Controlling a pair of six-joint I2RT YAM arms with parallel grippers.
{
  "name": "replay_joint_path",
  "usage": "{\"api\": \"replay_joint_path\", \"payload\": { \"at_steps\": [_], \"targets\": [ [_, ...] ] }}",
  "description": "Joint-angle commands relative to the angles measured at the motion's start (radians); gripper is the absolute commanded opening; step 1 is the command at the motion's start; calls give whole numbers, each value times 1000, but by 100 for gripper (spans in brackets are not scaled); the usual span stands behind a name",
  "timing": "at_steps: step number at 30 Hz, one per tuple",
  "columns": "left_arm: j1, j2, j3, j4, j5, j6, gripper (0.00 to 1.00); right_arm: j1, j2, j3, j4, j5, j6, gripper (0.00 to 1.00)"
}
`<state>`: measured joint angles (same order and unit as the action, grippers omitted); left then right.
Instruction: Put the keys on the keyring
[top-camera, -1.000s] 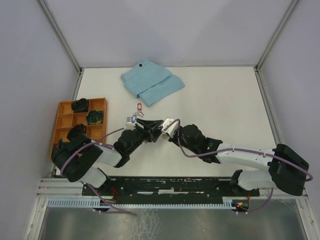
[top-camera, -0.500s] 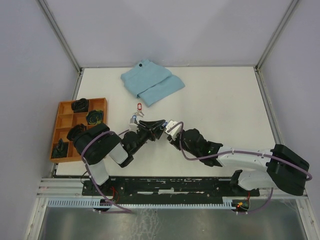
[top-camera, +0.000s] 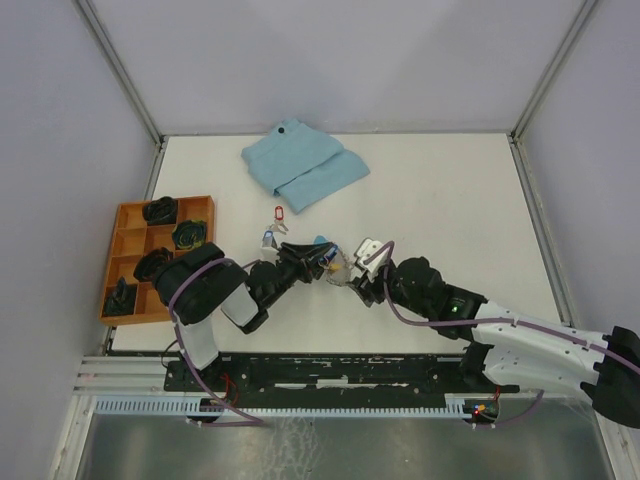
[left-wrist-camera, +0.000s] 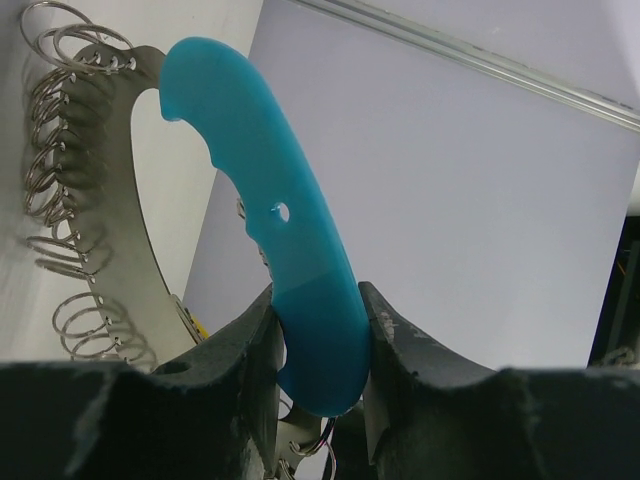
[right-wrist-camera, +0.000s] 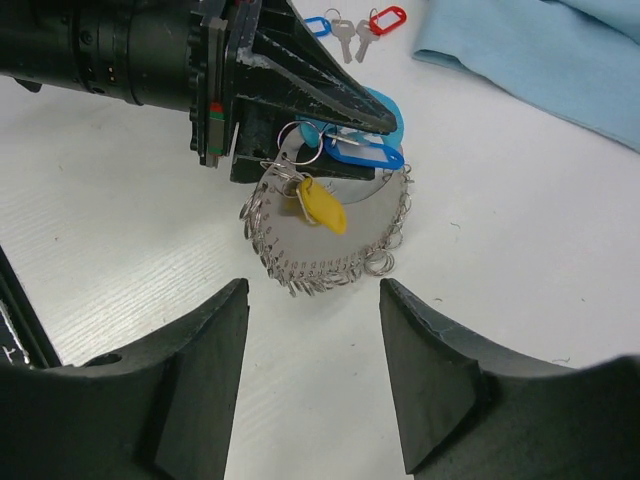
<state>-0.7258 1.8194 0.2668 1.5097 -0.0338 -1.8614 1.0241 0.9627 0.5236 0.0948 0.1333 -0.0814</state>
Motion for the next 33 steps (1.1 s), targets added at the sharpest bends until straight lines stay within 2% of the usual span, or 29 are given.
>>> {"api": "replay_joint_path", "payload": {
  "at_steps": [1,7,9,12,21,25,33],
  "targets": [
    [4,3,19,174,28,32,3,-58,-28,42,-46,-85,109,62],
    [3,-64,31,83,29,90,3,-102,21,58,-26,-215,238,67],
    [4,-98,34,31,22,117,3,-109,34,67,-11,-229,291,65],
    [4,-155,32,-57,5,145,3,-119,44,75,6,-205,389,59],
    [4,-297,56,-294,-37,233,3,-125,71,122,10,-174,617,54],
    [3,-326,59,-337,-50,243,3,-126,102,140,26,-191,660,49],
    [4,-333,56,-344,-54,227,3,-128,179,138,92,-242,716,32]
  ]
}}
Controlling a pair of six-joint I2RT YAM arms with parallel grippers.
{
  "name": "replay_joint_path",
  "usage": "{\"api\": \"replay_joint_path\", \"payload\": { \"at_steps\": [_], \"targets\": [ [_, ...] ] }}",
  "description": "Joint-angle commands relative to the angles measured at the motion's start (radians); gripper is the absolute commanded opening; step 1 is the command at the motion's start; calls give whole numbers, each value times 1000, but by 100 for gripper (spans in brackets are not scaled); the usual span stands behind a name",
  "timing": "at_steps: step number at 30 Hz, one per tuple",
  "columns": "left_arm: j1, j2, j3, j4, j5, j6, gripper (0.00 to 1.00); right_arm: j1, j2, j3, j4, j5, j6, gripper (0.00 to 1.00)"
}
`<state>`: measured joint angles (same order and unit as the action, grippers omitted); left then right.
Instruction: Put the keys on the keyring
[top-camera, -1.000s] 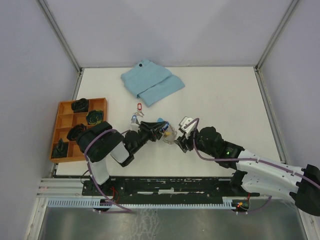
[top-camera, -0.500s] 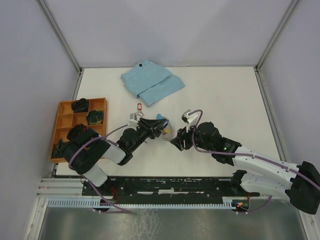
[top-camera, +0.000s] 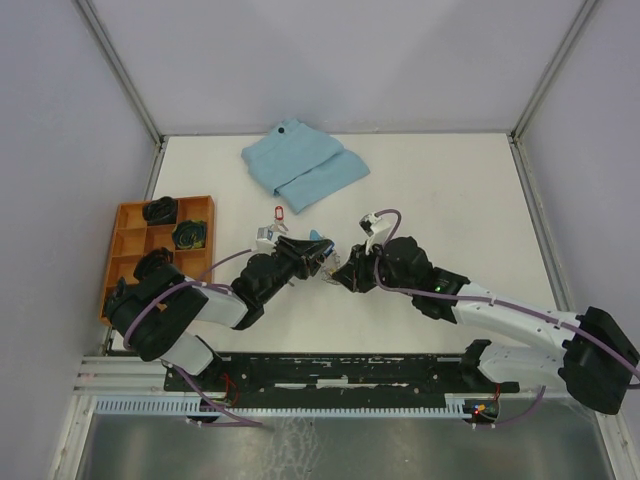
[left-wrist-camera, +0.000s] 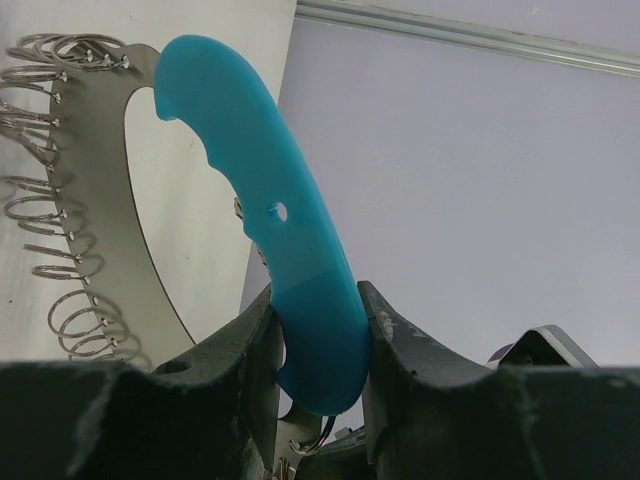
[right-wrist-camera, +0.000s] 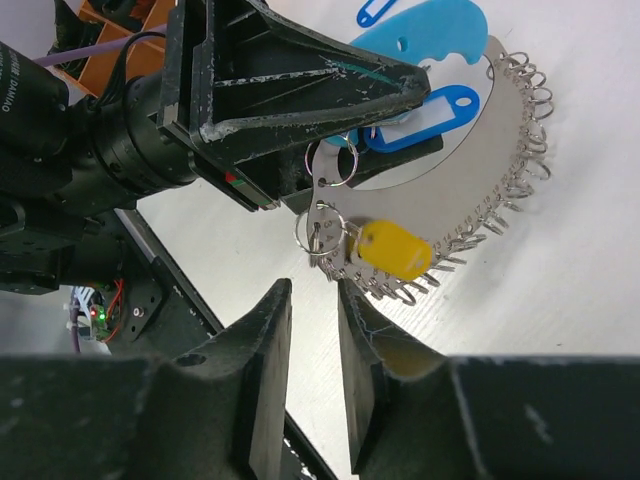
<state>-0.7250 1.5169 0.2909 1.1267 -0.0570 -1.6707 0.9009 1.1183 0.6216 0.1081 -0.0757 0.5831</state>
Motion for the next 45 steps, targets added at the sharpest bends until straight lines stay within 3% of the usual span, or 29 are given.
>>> {"api": "replay_joint_path", "payload": {
  "at_steps": [1,25,30,36,45],
  "targets": [
    [2,-32,32,40,-30,34,3,-4,31,40,80,-37,59,31],
    [1,-22,37,57,-17,13,3,-13,152,35,172,-64,26,30],
    [-1,-18,34,60,-19,11,3,-24,161,33,179,-72,18,21],
    [-3,-14,23,73,-25,8,3,-52,129,28,157,-96,17,1],
    [-3,14,14,97,-16,9,12,-82,45,50,29,-111,-14,1]
  ]
}}
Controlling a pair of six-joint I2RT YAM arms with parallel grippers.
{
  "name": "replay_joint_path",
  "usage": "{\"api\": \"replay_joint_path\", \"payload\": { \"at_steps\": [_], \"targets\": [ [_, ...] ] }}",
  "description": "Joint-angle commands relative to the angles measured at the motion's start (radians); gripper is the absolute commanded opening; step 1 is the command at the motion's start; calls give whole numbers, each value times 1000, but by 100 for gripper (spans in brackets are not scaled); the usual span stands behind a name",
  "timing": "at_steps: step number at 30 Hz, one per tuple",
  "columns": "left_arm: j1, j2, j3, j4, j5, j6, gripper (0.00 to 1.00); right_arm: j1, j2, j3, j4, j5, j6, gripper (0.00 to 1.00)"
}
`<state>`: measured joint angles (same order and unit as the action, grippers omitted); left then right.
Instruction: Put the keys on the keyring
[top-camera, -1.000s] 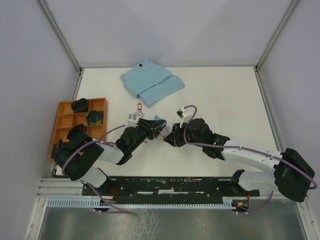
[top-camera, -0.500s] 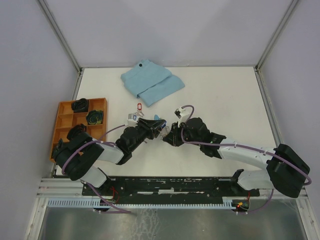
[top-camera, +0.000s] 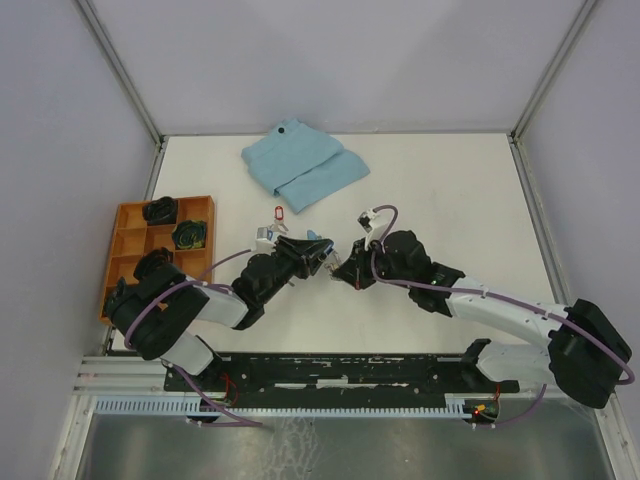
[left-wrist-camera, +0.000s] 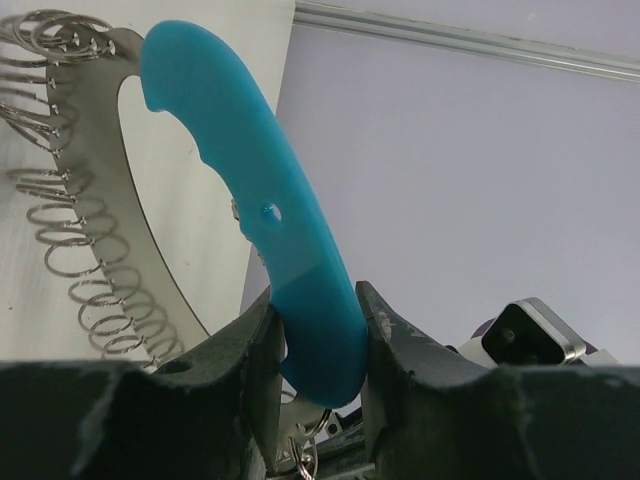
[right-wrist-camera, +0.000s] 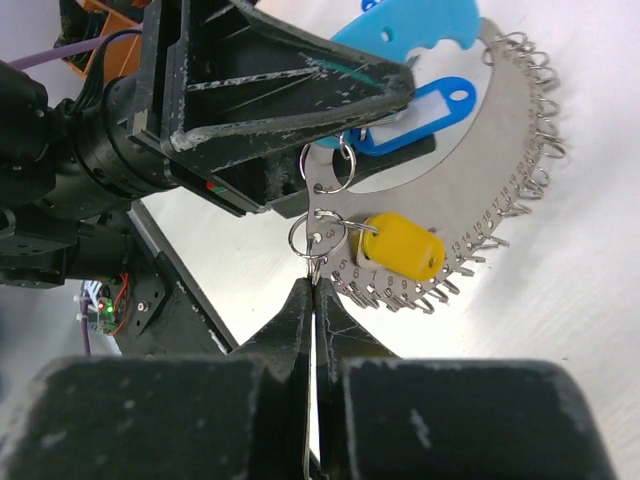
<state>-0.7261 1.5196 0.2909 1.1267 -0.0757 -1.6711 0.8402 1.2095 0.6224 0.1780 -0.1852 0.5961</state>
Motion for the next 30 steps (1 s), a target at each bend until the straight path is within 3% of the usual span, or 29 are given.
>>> {"api": "replay_joint_path", "payload": {
  "at_steps": [1,12,17,22,25,30],
  "targets": [
    [-2,16,12,104,7,11,14,-25,-49,55,-58,-5,-29,1],
    [12,-52,-37,80,81,177,46,-91,-84,164,-297,-31,-143,1],
    [28,-186,-32,-114,150,343,53,-118,-66,265,-471,-35,-244,1],
    [29,-409,21,-477,162,596,57,-141,-37,365,-593,-36,-337,1],
    [28,-549,67,-654,139,783,66,-149,-12,409,-630,-37,-364,1],
    [28,-634,101,-693,152,1047,70,-150,25,435,-623,-83,-353,1]
  ]
}}
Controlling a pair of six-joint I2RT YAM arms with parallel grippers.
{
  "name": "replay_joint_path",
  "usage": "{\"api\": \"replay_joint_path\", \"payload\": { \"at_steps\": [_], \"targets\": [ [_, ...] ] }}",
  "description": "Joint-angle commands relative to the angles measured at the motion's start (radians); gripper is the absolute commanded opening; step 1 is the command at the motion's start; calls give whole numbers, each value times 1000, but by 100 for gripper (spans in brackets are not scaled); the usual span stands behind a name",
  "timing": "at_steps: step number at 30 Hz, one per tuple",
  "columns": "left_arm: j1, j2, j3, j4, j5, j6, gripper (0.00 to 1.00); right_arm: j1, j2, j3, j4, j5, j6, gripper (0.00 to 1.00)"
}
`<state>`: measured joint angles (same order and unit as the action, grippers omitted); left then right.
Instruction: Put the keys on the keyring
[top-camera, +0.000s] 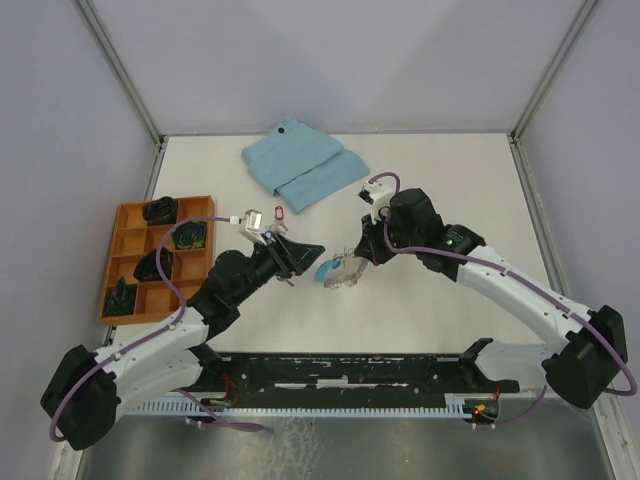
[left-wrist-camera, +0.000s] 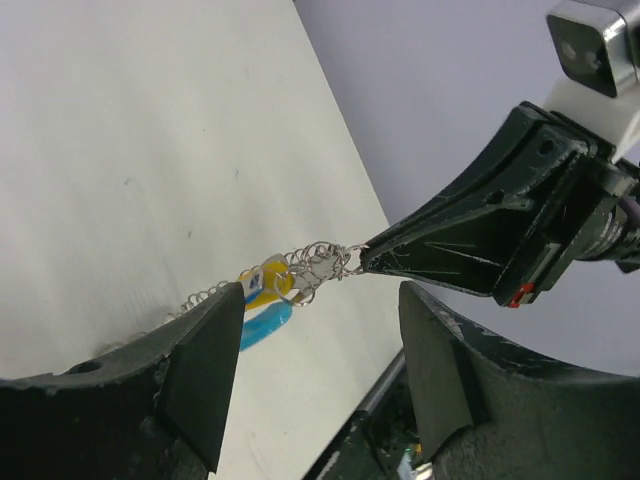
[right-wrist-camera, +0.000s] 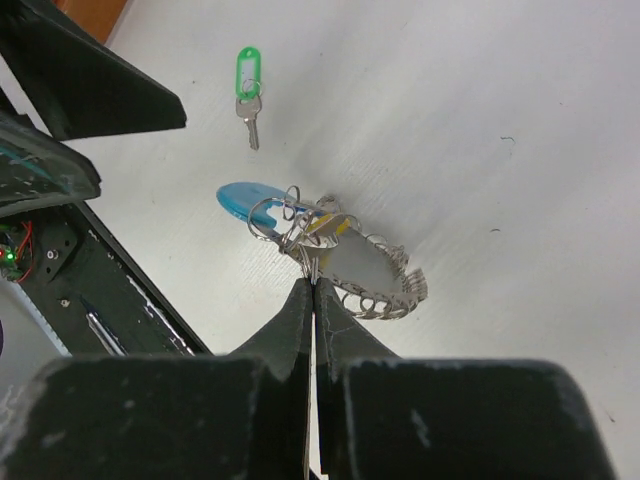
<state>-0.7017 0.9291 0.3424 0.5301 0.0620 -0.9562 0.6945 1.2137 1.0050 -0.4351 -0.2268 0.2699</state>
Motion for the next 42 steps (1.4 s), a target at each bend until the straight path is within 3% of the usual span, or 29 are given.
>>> {"api": "replay_joint_path", "payload": {
  "at_steps": [1,10,21,28,37,42],
  "targets": [
    [4,-43,48,-72,35,383,70,-4,25,52,-10,-45,-29,1],
    [4,74,108,67,257,687,71,-4,47,81,-33,-63,-65,1],
    [4,227,194,188,566,773,69,-4,51,106,-37,-99,-118,1],
    [4,302,230,210,647,812,64,-5,46,108,-29,-116,-147,1],
    [4,393,273,179,717,816,44,-5,40,107,-18,-120,-165,1],
    [4,355,238,163,723,819,31,-8,34,102,-11,-87,-173,1]
  ]
}}
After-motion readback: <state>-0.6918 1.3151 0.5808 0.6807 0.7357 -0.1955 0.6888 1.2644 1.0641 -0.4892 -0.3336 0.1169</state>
